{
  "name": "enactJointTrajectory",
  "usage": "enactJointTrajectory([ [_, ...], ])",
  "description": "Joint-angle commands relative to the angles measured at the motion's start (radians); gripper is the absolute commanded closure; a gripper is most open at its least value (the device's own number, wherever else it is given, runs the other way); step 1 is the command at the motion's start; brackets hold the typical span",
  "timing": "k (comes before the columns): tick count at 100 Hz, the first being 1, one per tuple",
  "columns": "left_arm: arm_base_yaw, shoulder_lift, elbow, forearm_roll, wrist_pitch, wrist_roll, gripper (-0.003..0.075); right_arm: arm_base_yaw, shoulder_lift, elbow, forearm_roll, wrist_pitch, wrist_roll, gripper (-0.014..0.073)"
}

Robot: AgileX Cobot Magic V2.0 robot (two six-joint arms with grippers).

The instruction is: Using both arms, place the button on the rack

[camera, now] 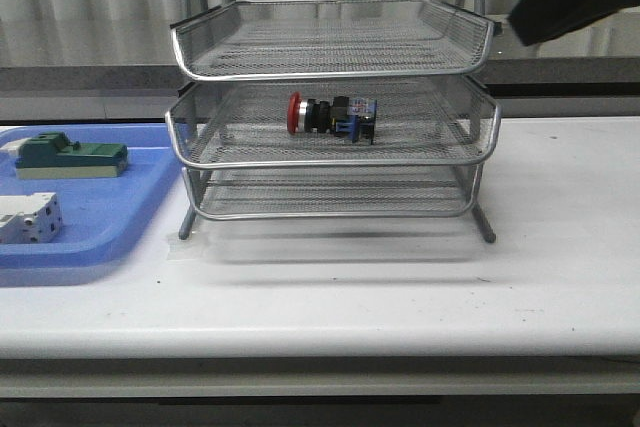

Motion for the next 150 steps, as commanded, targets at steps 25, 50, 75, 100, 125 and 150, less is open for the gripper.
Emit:
enactJointTrajectory([
  [25,0.002,0.007,-0.029,-0.013,-0.079,-0.008,0.0740,-0.149,-0.347,0.152,0.009,0.035,0.083,0.0653],
  [50,0.002,0.007,-0.029,-0.013,-0.079,-0.008,0.0740,-0.217,-0.589,0.210,0.009,0.062,0.100,0.0653],
  [75,0.002,0.007,-0.029,-0.013,-0.079,-0.008,0.0740,-0.285,-0.699,0.210,0.009,0.138,0.162,0.0653],
  [100,0.002,0.007,-0.029,-0.013,-0.079,-0.008,0.0740,-0.286,-0.700,0.210,0.010,0.181,0.161,0.0653],
  [125,0.002,0.007,-0.029,-0.013,-0.079,-0.008,0.0740,-0.286,-0.700,0.210,0.010,0.183,0.161,0.0653],
  [150,0.002,0.007,-0.029,-0.013,-0.079,-0.008,0.0740,-0.286,-0.700,0.210,0.010,0.183,0.161,0.0653],
])
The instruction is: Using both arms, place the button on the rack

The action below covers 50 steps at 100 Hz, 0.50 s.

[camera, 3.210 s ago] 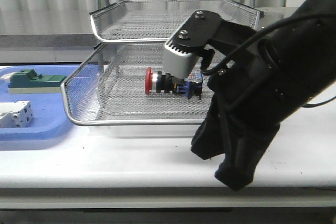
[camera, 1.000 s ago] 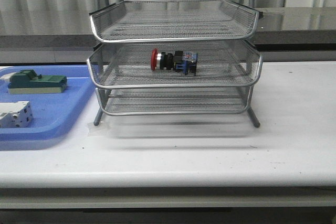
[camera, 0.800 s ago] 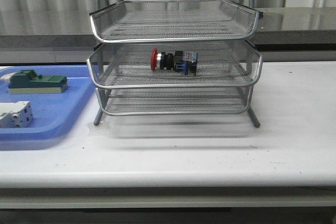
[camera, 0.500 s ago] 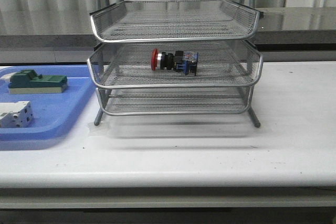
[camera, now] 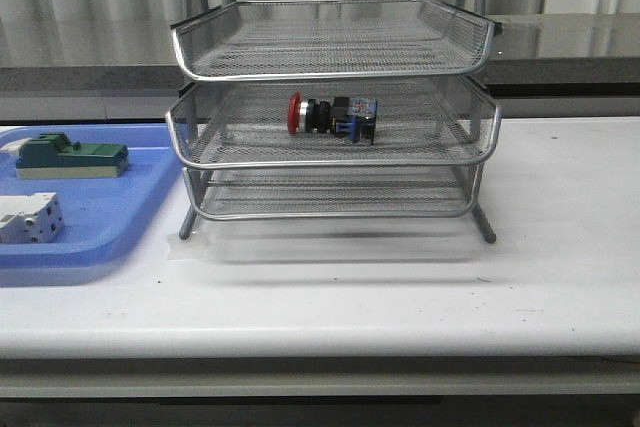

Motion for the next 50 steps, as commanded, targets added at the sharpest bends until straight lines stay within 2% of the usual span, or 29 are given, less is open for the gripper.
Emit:
enactJointTrajectory([
  [1,0.002,0.007,-0.029,-0.013,-0.078,-0.008,0.0740,-0.007,0.005,-0.028,0.019,-0.050,0.003,0.0653],
  [21,0.002,0.007,-0.029,-0.013,-0.078,-0.008,0.0740,-0.003,0.005,-0.028,0.029,-0.053,0.003,0.0653],
  [38,0.002,0.007,-0.029,-0.013,-0.078,-0.008,0.0740,0.004,0.000,-0.028,-0.021,-0.053,0.005,0.0653],
  [50,0.002,0.007,-0.029,-0.013,-0.078,-0.008,0.0740,0.004,-0.032,-0.028,-0.119,-0.054,0.111,0.0653],
])
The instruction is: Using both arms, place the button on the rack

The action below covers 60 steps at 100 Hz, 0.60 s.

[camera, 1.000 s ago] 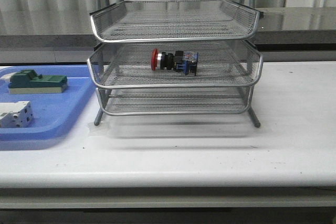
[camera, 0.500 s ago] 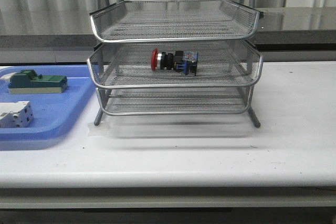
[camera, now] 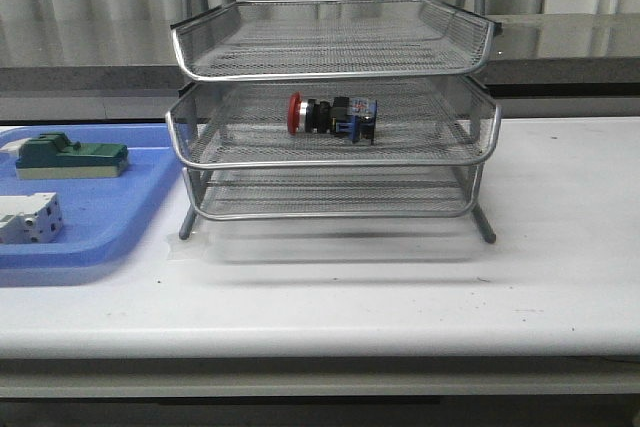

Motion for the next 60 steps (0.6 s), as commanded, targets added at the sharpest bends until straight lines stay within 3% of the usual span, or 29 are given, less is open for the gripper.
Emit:
enactJointTrajectory([
  [1,0.002,0.007,-0.029,-0.013,-0.078,-0.008,0.0740,0.003,-0.019,-0.028,-0.059,-0.056,0.089,0.0653],
  [16,0.002,0.007,-0.029,-0.013,-0.078,-0.008,0.0740,0.013,-0.076,0.008,-0.237,-0.102,0.297,0.0653],
  [42,0.002,0.007,-0.029,-0.013,-0.078,-0.008,0.0740,0.075,-0.215,0.185,-0.454,-0.306,0.582,0.0653],
  [60,0.002,0.007,-0.029,-0.013,-0.078,-0.008,0.0740,0.103,-0.331,0.304,-0.551,-0.369,0.704,0.0653],
])
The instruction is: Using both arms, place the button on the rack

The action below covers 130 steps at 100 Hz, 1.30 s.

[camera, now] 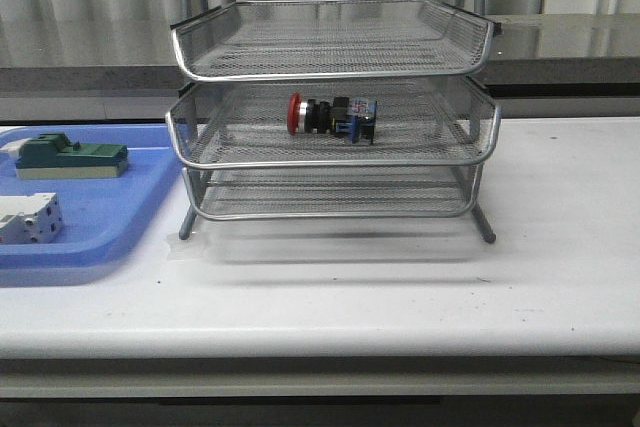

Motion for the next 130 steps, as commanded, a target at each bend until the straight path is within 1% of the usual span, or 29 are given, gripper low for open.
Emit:
enactJointTrajectory([
  [1,0.002,0.007,-0.029,-0.013,-0.078,-0.008,0.0740,0.008,-0.037,0.020,-0.045,-0.120,0.052,0.0653],
  [23,0.002,0.007,-0.029,-0.013,-0.078,-0.008,0.0740,0.006,-0.139,0.143,-0.045,-0.185,0.052,0.0653],
  [42,0.002,0.007,-0.029,-0.013,-0.078,-0.008,0.0740,0.006,-0.137,0.242,-0.043,-0.313,0.064,0.0653],
  [52,0.002,0.007,-0.029,-0.013,-0.078,-0.008,0.0740,0.006,-0.137,0.275,-0.040,-0.357,0.076,0.0653],
  [130,0.002,0.007,-0.029,-0.013,-0.078,-0.008,0.0740,0.006,-0.137,0.274,-0.039,-0.358,0.078,0.0653],
])
